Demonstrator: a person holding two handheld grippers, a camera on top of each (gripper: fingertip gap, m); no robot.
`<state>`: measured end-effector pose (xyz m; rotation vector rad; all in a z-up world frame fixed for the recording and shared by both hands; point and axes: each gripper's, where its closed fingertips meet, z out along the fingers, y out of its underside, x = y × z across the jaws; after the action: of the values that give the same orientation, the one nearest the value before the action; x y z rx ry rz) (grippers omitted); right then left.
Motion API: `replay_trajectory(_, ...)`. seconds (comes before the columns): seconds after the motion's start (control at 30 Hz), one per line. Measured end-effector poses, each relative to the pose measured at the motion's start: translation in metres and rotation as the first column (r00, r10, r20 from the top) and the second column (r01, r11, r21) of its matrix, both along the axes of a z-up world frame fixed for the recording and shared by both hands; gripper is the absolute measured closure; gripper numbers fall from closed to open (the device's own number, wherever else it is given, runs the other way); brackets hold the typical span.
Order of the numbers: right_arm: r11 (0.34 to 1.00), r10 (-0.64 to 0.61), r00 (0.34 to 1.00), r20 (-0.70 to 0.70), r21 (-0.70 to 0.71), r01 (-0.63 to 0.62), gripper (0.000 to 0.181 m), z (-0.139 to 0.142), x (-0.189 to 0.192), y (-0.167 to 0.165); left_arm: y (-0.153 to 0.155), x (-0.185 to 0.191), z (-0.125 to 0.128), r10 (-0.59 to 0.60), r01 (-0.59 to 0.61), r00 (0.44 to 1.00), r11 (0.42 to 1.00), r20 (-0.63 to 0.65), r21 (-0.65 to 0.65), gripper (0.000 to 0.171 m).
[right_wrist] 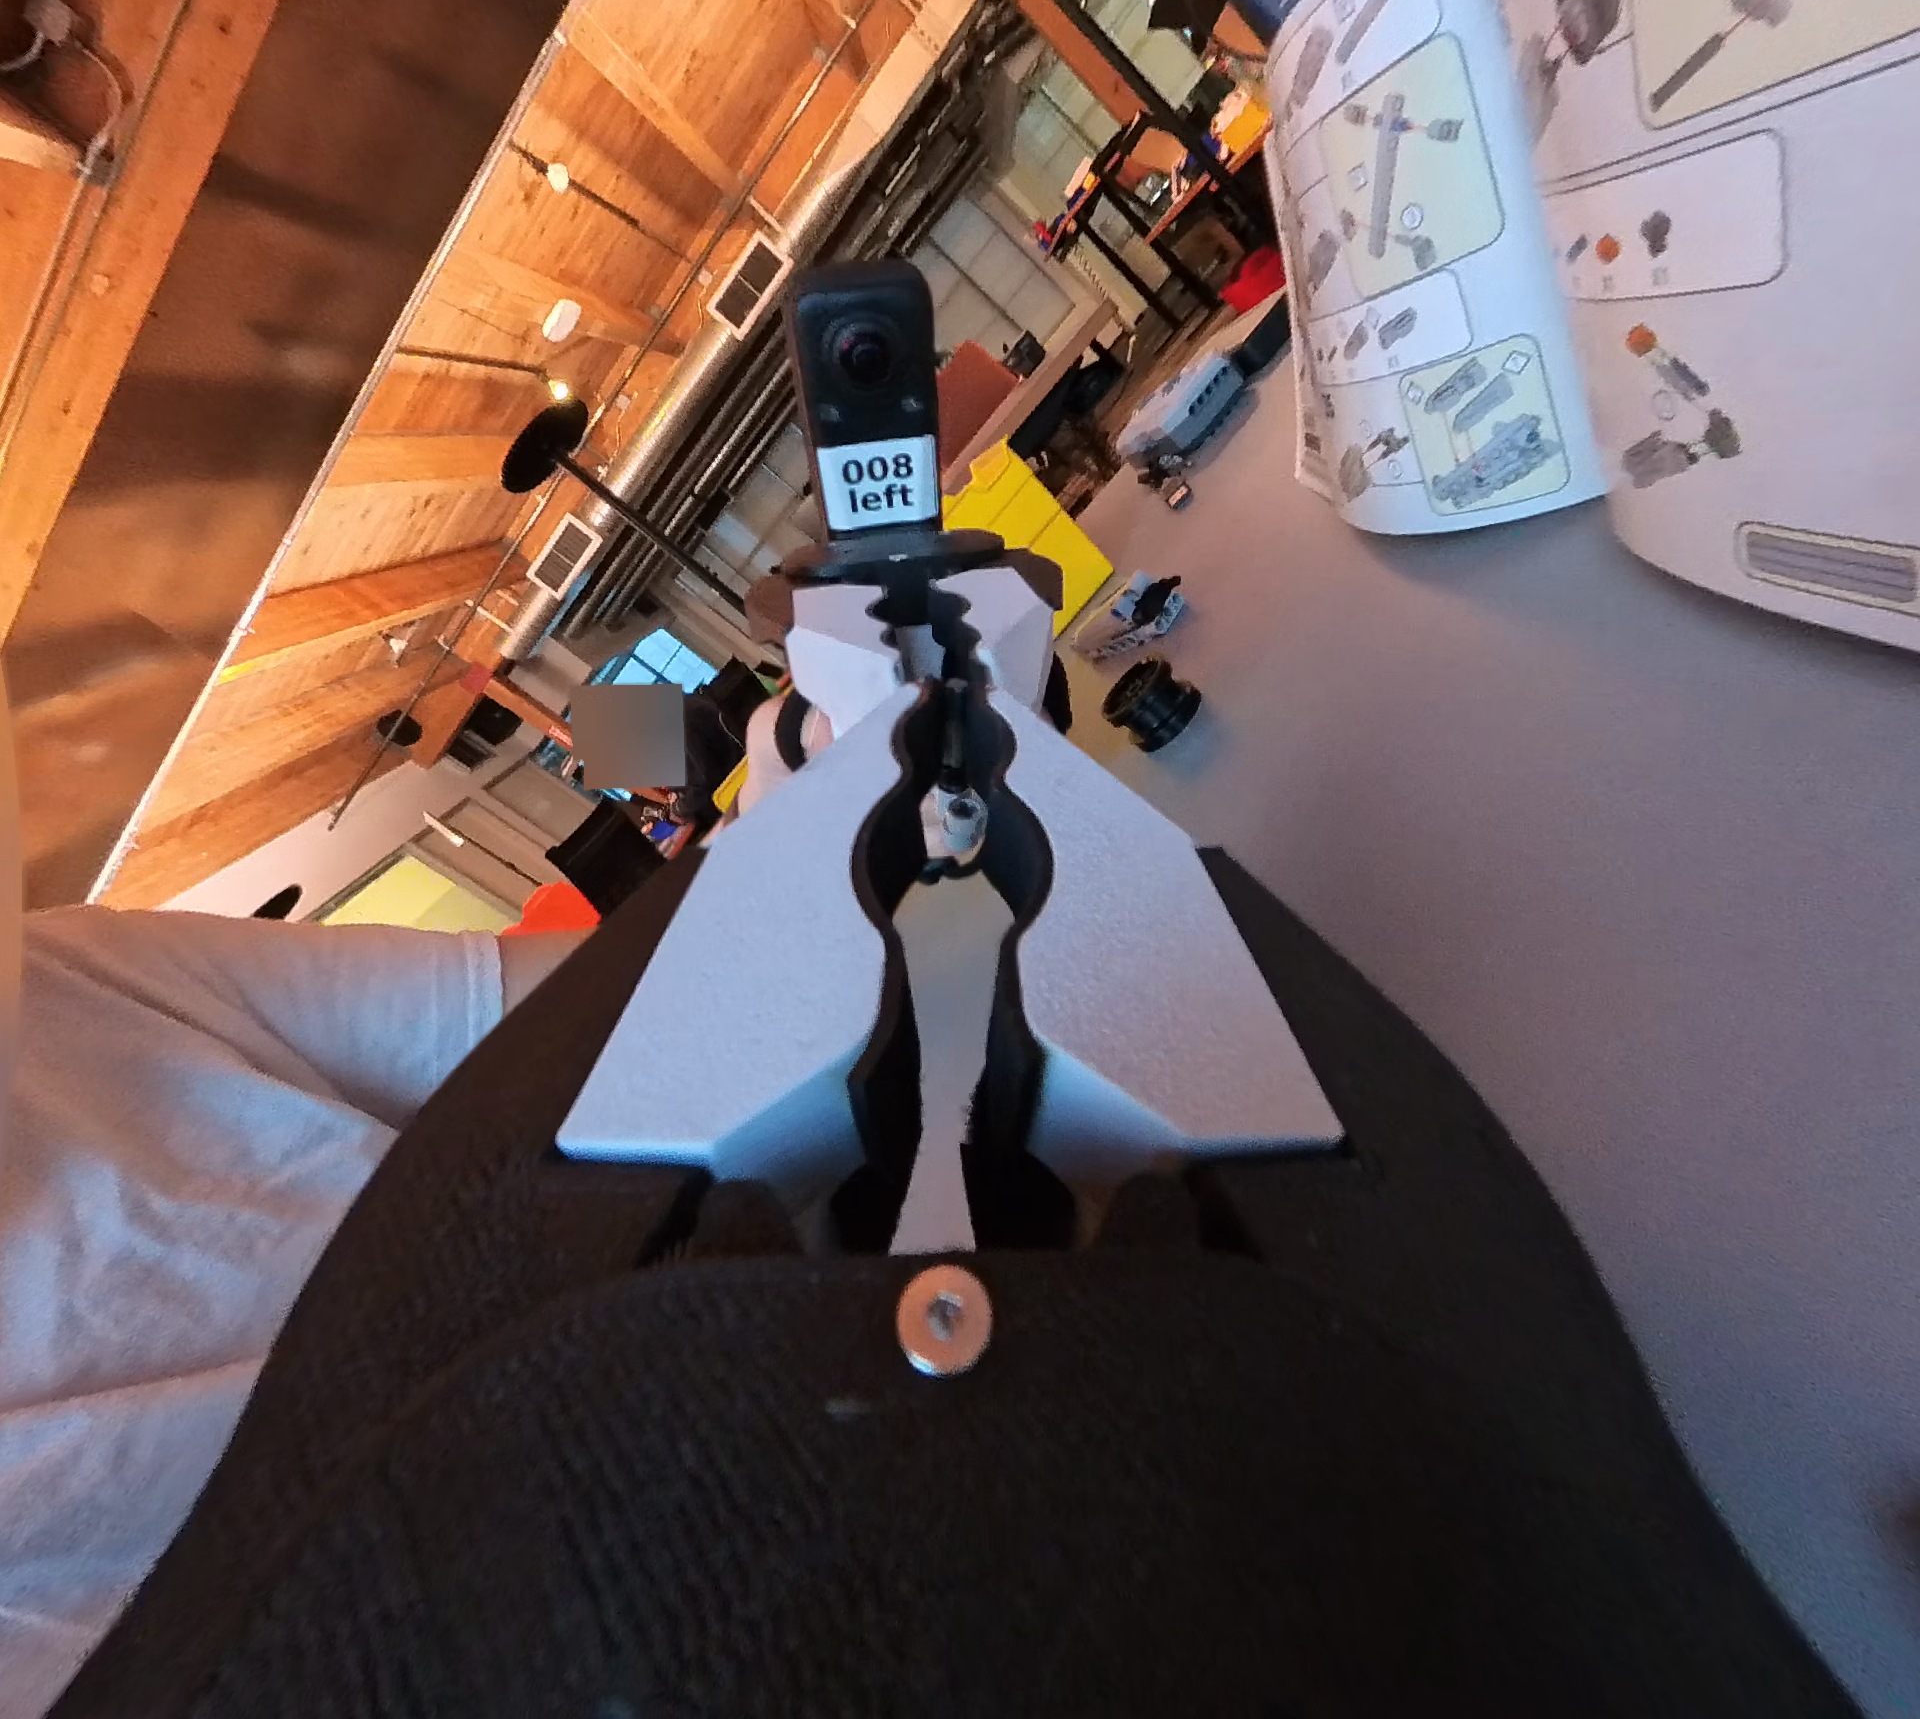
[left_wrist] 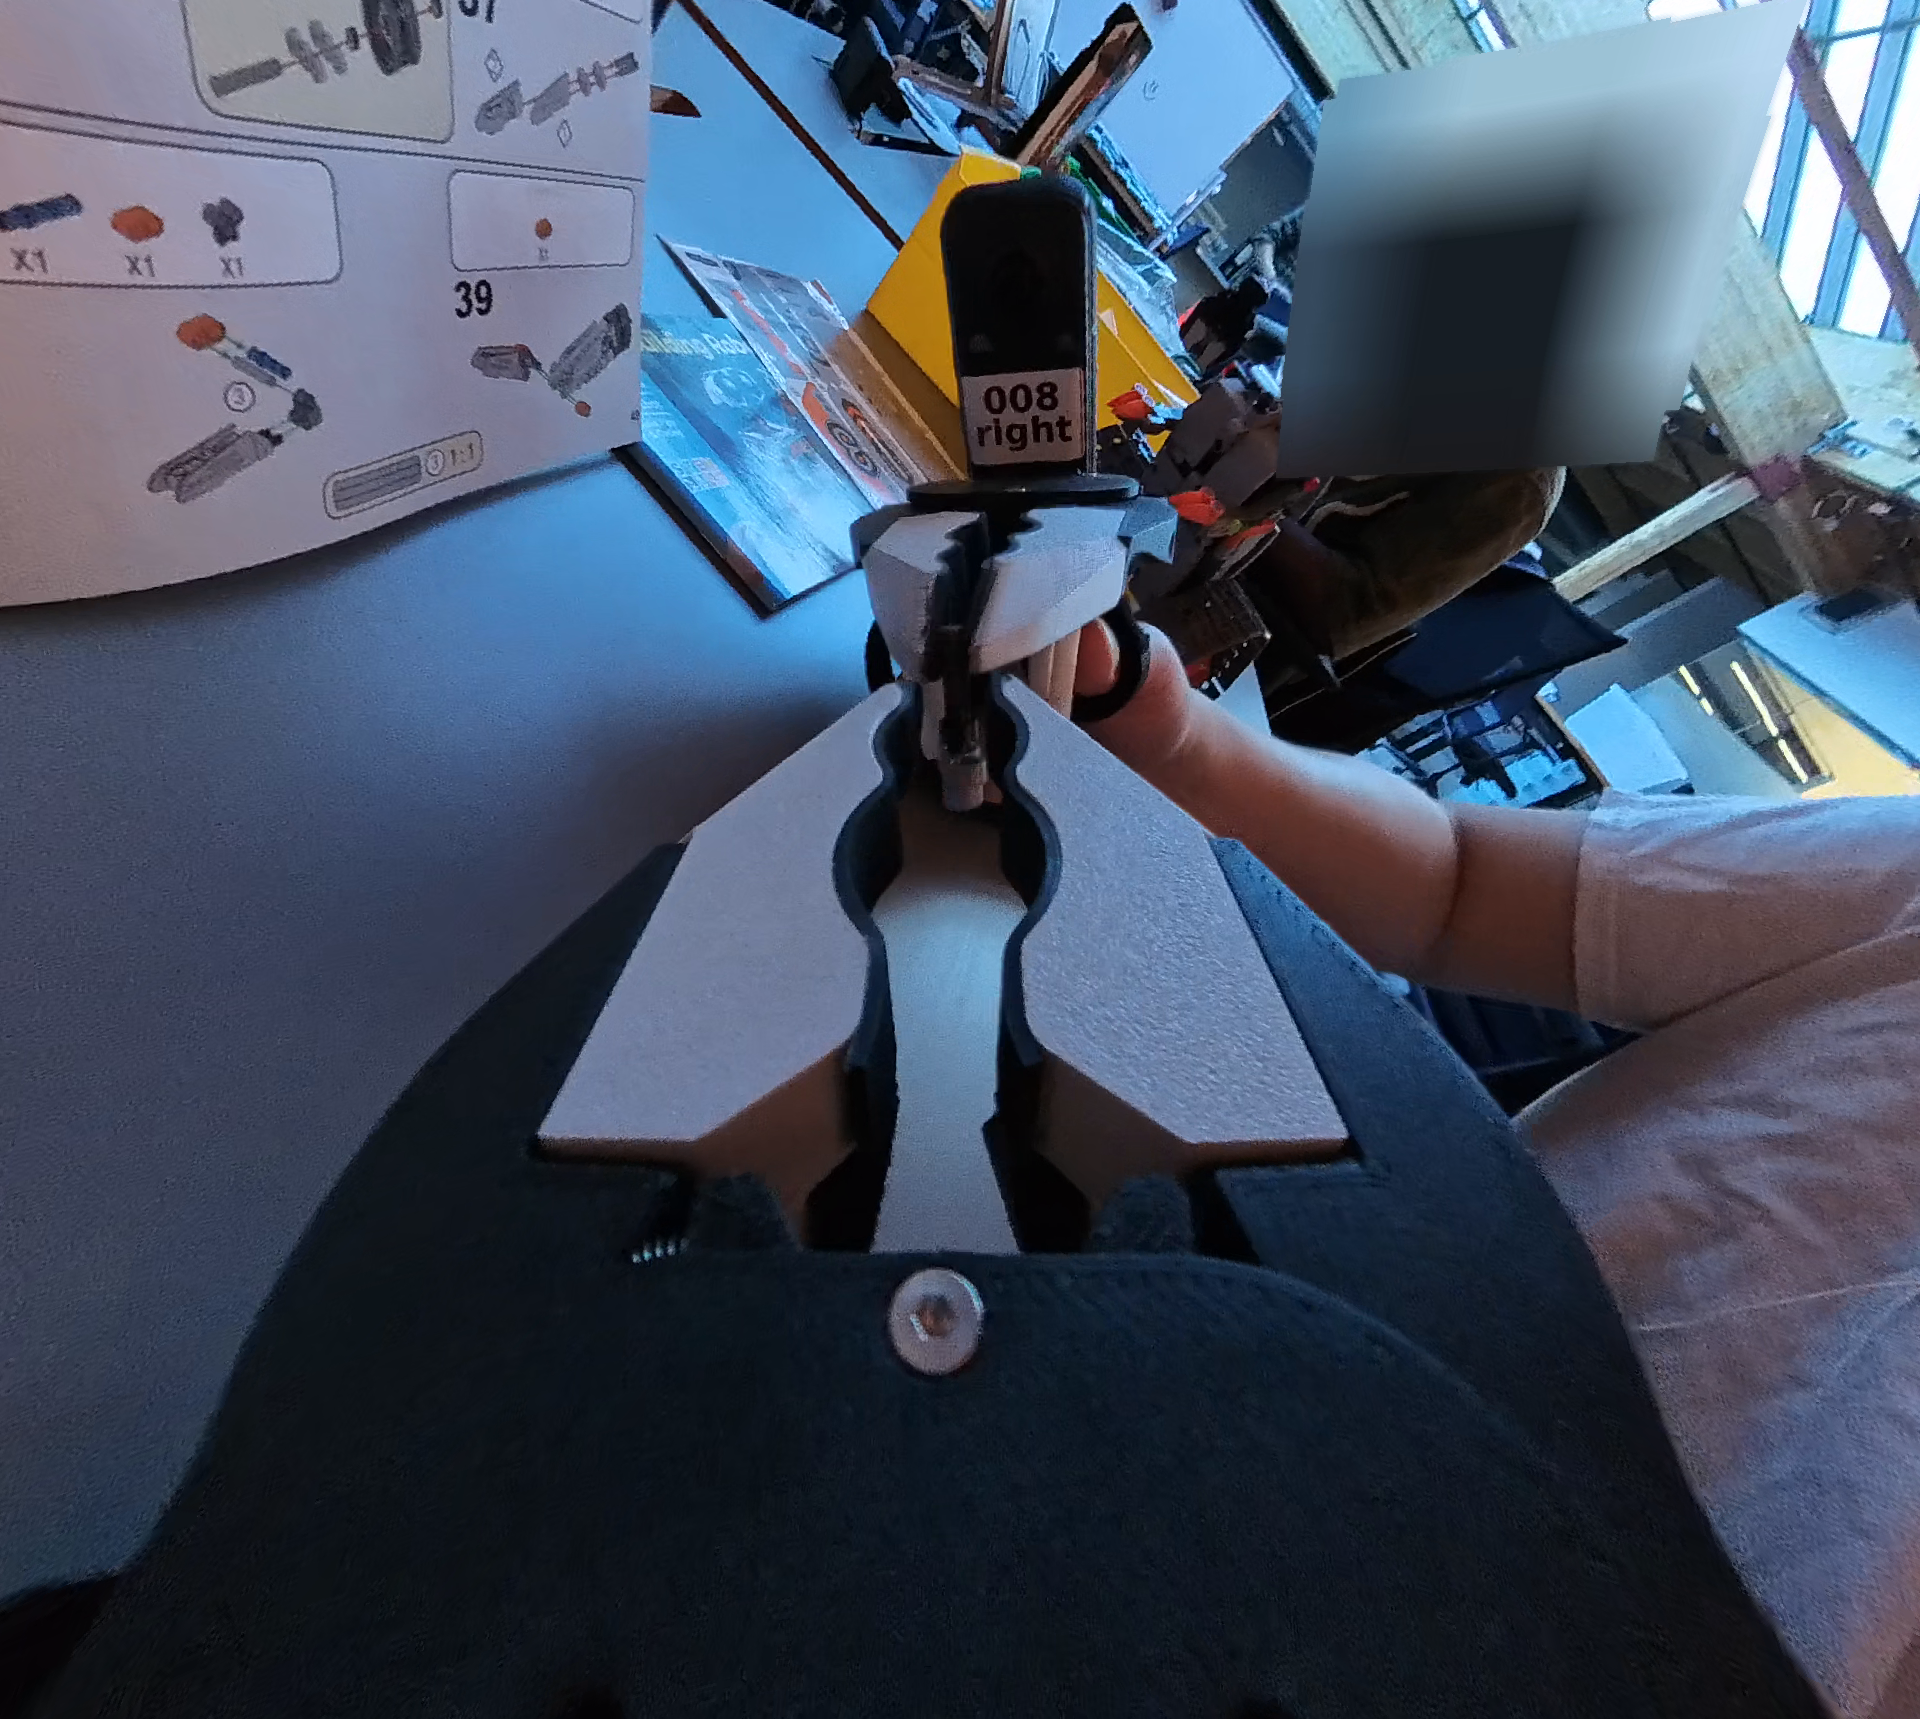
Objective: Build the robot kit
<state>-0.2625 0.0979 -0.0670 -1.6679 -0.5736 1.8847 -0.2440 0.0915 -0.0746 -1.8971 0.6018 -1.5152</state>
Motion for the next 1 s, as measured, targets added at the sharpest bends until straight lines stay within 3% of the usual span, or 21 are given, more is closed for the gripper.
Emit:
replay_trajectory(0.07, 1.0, -0.001, 1.0, 0.002, -0.003, 0.001, 0.179, 0.0, 0.0, 0.0, -0.001, 0.002, -0.002, -0.004, 0.004, 1.0, 1.0, -0.024, 0.019, 0.169)
replay_trajectory(1.0, 0.998, -0.056, 0.997, 0.057, -0.009, 0.057, 0.181, -0.007, 0.001, 0.007, -0.003, 0.004, -0.013, -0.019, 0.018, 1.0, 0.994, -0.008, -0.107, 0.168)
